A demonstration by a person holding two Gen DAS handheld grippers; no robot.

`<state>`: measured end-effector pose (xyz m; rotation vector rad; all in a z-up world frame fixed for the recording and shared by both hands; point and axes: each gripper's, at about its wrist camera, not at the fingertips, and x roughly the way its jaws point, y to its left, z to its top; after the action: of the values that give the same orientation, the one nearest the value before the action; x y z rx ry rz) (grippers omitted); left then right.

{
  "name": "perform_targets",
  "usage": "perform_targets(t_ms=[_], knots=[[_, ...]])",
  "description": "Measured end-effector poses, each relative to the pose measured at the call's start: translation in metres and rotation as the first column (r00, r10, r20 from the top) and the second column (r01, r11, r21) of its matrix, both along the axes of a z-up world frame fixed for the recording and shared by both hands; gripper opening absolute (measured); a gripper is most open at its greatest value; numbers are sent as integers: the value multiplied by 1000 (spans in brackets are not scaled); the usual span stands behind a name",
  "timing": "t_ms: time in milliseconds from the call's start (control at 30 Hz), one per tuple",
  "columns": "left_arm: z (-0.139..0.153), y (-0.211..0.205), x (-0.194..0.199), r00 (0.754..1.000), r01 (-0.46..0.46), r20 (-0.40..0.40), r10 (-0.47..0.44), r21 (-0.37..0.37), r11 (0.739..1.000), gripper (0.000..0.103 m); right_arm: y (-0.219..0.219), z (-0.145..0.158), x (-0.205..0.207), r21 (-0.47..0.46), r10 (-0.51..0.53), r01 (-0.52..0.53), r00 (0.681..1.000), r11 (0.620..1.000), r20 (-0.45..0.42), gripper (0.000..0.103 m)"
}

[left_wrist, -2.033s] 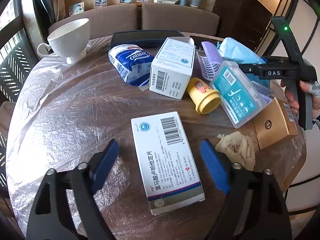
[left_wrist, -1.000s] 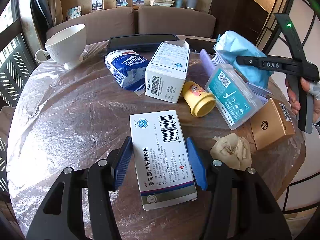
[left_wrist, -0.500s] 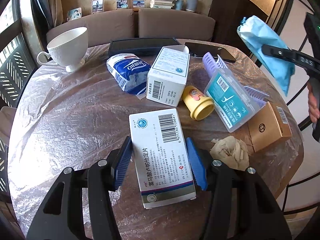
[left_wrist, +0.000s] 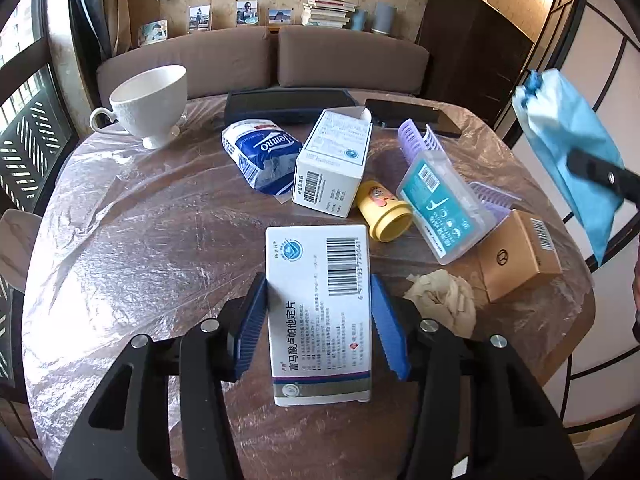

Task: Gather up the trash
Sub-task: 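Carry the medicine box and blue bag over the white bin with both tools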

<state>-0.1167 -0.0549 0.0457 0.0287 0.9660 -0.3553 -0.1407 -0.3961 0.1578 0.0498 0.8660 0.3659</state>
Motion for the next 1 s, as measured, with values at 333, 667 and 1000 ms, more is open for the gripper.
perform_targets(t_ms=[333, 667, 1000], knots=[[2, -2, -7, 1000, 11, 5, -11, 2, 1000, 52, 1, -2, -27, 49, 18, -17, 999, 999, -34, 48], [11, 0, -27, 1000, 16, 16, -15, -11, 1000, 52, 9, 2, -53, 37, 79, -77, 996, 996, -41, 48], [21, -2, -56, 999, 35, 15, -34, -38, 999, 52, 17, -13, -87, 47, 133, -129, 986, 991, -98, 48]])
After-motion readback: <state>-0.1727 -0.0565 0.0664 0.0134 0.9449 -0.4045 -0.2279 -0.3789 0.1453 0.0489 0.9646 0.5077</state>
